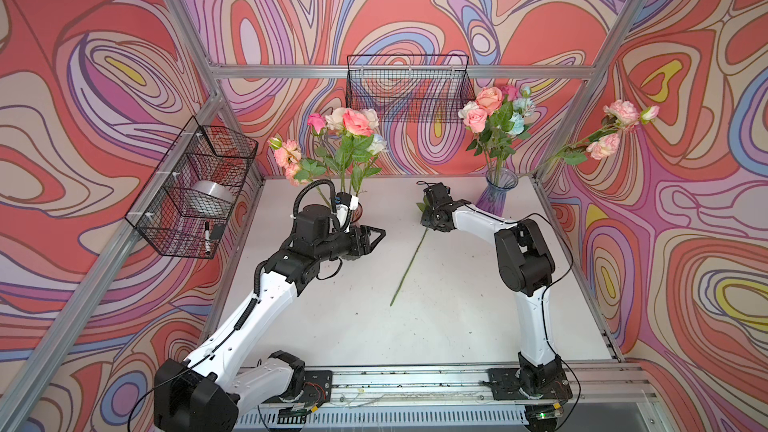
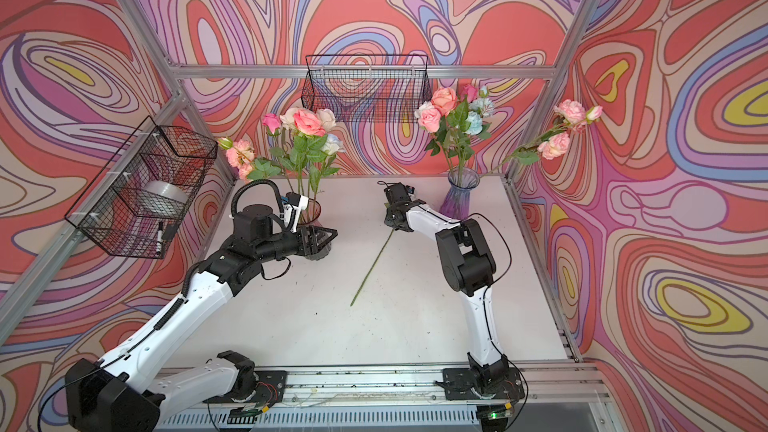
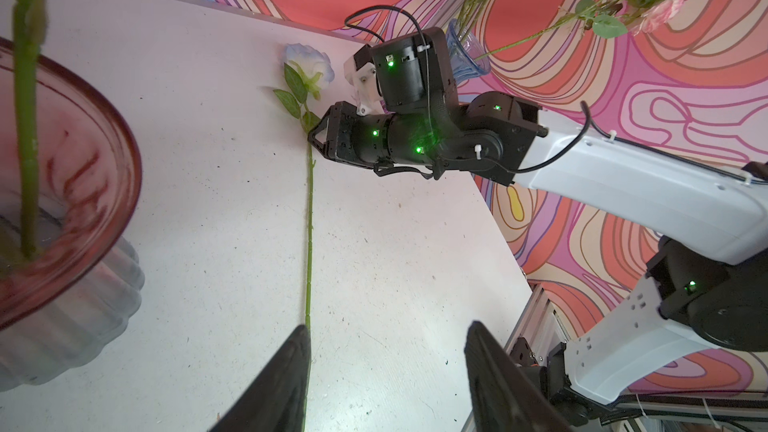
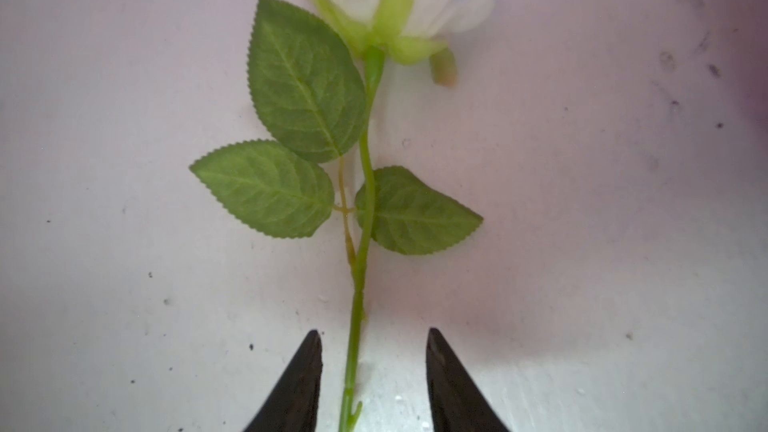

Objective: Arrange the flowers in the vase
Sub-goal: 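Lower the open right gripper around the blue-white rose stem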

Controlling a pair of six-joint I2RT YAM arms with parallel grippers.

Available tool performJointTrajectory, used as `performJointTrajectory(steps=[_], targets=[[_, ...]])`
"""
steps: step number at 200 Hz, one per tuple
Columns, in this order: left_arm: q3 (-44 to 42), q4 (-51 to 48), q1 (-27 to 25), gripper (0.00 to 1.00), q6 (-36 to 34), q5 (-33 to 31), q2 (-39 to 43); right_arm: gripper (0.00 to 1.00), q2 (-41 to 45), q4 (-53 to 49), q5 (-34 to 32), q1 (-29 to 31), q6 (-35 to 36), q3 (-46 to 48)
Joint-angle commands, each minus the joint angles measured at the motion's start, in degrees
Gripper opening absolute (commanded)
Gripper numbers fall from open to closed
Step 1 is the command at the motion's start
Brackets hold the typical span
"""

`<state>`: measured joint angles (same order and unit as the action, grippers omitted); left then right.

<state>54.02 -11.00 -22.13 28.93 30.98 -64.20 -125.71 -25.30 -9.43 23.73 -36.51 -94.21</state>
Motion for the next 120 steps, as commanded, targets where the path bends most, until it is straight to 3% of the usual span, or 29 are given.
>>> performJointTrajectory(steps=[1,51,120], targets=[[1.7,-1.3,-0.1,0.60,-0.8,-0.6,1.1,0.43,0.7,-0.6,-0.1,0.4,0.3,-1.9],[1.8,-1.3,-0.2,0.60,-0.8,-0.6,1.2,0.42,-2.3,-3.5,-1.2,0.7,-0.2,-5.0],[1.8,-1.6,-0.1,0.60,-1.3,-1.3,1.7,0.32,-6.3,-4.7,-0.1,0.7,-2.3,-6.4]])
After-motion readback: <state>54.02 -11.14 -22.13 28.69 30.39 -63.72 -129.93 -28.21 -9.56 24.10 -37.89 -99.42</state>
